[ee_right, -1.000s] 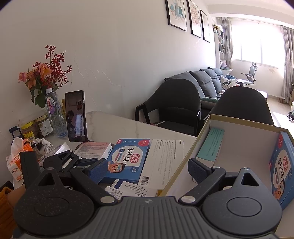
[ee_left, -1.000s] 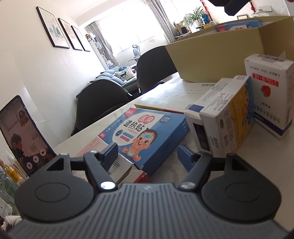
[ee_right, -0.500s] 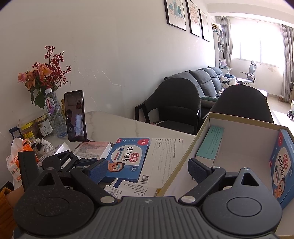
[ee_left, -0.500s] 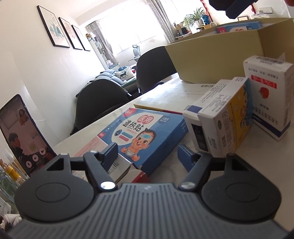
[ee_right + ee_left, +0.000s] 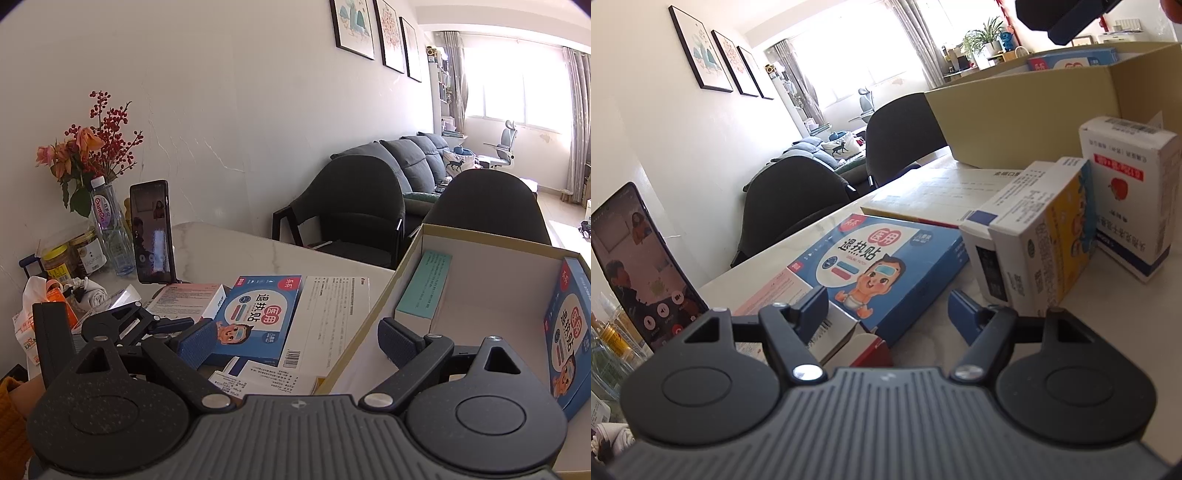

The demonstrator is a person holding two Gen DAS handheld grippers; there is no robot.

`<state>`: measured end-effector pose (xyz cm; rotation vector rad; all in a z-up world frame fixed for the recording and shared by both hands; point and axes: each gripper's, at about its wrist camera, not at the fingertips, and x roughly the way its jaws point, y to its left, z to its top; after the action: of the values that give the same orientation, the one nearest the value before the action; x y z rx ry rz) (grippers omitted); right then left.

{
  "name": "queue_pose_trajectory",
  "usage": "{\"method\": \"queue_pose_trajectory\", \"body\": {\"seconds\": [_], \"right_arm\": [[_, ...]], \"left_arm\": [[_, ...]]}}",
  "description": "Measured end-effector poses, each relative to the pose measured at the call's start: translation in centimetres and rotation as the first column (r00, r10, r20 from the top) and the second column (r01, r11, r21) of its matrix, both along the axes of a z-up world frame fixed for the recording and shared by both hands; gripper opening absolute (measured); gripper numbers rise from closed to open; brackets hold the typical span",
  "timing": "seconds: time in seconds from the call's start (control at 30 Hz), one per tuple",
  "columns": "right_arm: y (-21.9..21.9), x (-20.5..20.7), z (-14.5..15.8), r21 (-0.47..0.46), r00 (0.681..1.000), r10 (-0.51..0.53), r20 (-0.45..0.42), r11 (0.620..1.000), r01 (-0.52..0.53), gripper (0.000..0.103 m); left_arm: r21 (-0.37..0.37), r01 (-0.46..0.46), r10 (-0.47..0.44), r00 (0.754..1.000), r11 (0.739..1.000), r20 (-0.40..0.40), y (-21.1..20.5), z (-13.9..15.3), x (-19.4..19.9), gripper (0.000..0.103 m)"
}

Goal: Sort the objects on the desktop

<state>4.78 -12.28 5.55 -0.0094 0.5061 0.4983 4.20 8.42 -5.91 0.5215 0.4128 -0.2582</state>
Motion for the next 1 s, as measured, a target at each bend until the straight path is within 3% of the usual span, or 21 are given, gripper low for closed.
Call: {"method": "queue_pose_trajectory", "body": {"seconds": [1.0], "right_arm": [[0.7, -0.5, -0.4, 0.008, 1.000, 0.017, -0.006, 1.000, -0.017, 0.095]], "left_arm": [[-0.102, -0.080, 0.079, 0.997, 0.992, -0.015, 2.5, 0.8, -2.7, 0.072]]}}
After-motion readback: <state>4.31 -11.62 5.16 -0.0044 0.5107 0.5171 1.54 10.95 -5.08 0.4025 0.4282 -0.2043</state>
